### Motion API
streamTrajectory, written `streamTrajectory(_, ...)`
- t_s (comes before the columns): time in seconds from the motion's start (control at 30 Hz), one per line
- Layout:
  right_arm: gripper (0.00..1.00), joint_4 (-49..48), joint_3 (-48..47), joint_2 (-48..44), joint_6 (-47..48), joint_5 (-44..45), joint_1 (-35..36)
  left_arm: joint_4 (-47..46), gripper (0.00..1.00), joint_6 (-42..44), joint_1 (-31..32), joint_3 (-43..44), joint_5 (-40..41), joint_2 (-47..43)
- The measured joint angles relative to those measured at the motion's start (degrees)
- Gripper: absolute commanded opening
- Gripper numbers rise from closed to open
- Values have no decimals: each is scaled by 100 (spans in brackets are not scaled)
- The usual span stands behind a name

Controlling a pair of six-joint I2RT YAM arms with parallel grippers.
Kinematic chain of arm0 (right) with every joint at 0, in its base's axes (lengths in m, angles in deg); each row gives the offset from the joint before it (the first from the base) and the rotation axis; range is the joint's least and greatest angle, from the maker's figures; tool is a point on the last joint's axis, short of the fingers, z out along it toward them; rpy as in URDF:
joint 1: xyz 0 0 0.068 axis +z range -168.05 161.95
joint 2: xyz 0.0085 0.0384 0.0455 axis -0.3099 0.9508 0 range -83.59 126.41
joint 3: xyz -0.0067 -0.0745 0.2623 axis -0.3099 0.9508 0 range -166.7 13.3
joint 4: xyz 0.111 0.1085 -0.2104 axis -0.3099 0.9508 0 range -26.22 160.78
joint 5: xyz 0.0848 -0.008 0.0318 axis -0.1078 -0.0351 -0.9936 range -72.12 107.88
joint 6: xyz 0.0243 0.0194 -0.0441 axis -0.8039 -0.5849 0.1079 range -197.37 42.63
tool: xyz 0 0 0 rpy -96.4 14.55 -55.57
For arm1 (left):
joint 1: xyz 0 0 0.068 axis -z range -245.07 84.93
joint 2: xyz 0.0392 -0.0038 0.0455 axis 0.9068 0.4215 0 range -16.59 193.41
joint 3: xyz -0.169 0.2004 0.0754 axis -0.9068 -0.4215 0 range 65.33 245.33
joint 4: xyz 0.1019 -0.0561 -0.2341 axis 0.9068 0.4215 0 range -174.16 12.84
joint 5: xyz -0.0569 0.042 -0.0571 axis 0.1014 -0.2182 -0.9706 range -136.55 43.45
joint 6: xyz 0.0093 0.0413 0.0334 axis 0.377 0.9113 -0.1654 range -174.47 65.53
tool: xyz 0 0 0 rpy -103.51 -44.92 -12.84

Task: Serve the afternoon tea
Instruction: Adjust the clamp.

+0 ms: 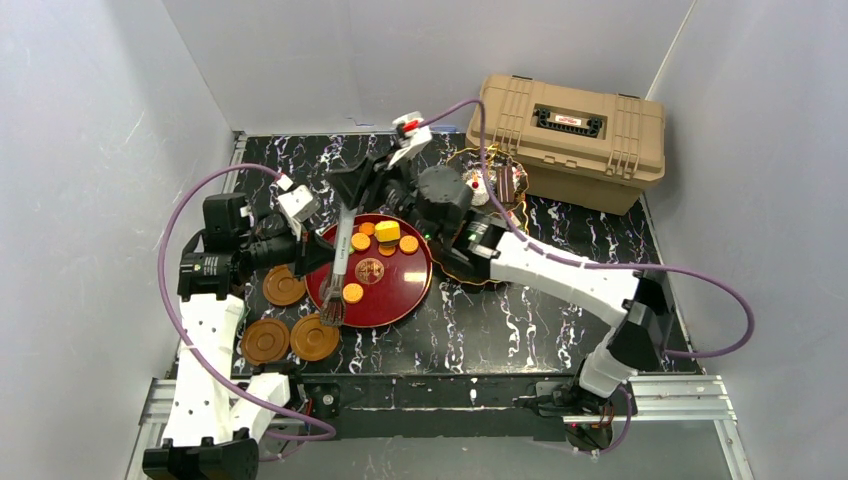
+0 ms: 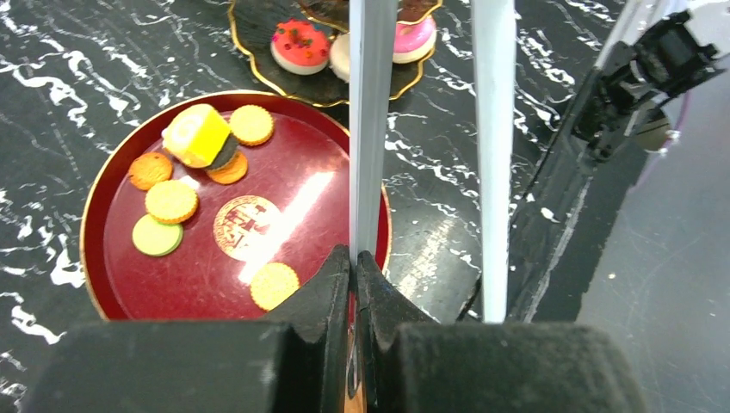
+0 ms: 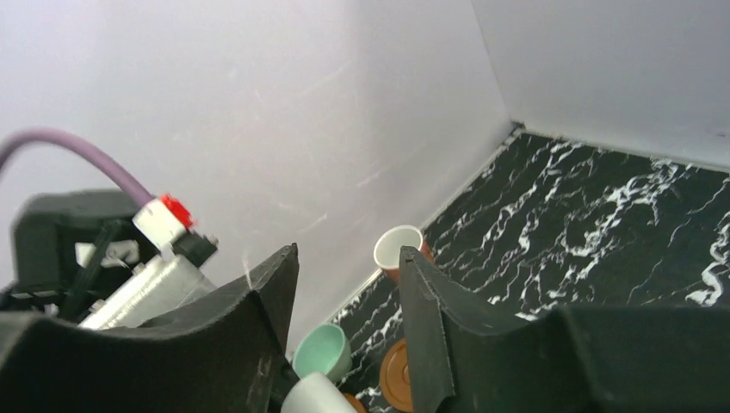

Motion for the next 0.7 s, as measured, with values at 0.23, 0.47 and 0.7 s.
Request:
streamTrajectory(0.23, 98, -92, 105, -647, -269, -898, -713, 76, 0, -275, 4, 90, -470, -22)
streamTrajectory(0.47, 98, -120, 448, -1073, -752, -3123, -2028, 229, 0, -319, 4, 229, -837, -90)
streamTrajectory(0.7, 98, -116, 745, -1003, -752, -4774, -1814, 339, 0, -306, 7, 337, -942, -98)
